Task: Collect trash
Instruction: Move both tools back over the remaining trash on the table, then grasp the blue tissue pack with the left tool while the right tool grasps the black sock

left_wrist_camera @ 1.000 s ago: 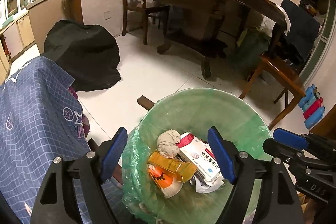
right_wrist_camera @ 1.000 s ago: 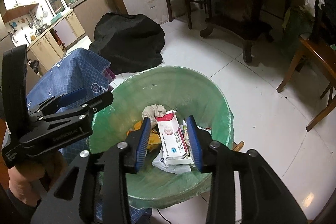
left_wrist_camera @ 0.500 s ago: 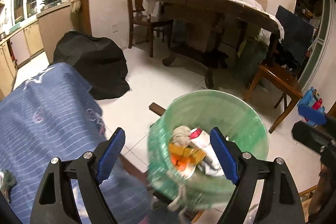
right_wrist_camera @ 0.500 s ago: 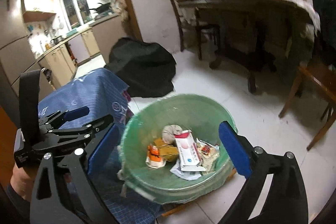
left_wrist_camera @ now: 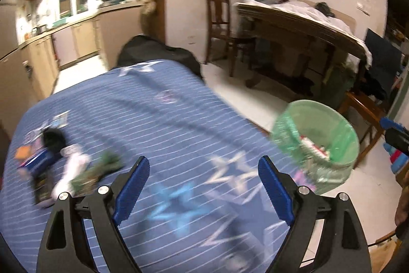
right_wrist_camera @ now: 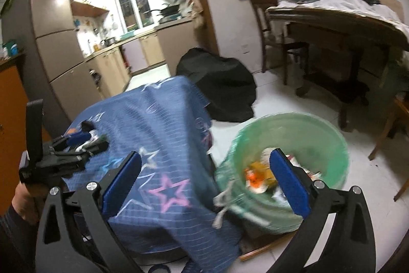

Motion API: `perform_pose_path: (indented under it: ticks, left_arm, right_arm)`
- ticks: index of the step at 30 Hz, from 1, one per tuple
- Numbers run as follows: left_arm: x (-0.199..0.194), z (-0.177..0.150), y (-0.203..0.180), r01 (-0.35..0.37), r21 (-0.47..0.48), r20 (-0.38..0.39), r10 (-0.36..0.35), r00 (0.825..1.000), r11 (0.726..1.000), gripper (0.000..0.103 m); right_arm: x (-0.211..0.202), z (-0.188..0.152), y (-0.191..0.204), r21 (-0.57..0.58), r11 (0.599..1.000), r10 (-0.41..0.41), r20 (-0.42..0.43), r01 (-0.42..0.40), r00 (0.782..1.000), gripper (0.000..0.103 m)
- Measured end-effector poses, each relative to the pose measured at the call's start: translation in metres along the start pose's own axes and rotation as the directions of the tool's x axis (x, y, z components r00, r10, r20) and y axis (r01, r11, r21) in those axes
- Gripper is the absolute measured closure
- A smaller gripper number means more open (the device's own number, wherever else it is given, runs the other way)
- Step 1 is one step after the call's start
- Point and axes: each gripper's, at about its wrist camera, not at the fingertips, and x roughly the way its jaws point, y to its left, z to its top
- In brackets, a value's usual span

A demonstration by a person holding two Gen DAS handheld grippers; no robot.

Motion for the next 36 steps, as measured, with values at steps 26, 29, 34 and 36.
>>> perform_pose_path:
  ticks: [26, 29, 34, 36]
  left_arm:
    - [0.006, -0.019, 0.259, -0.364, -0.283, -0.176, 0.326, 0.929, 0.887, 0.044]
    - [-0.011, -0.024, 0.259, -0.375, -0.299, -0.119, 0.355, 0.927, 0.877, 0.045]
    - [-0.067, -0.056, 0.252, -0.353, -0.343, -0.078, 0.349, 0.934, 0.870, 0.045]
    - [-0.084, -0.073, 0.250, -0.354, -0.353, -0.084, 0.348, 0.934, 0.866, 0.045]
  right_arm:
    - [0.042, -0.026, 0.095, -0.105, 0.987, 0.108, -0.154, -0.125, 0.982, 0.006]
    - [0.047, -0.024, 0.101, -0.117, 0.984, 0.118, -0.162, -0.138, 0.980, 0.006]
    - [0.067, -0.014, 0.134, -0.178, 0.960, 0.180, -0.191, -0.214, 0.965, 0.006]
    - [0.081, -0.006, 0.154, -0.218, 0.940, 0.220, -0.204, -0.263, 0.954, 0.006]
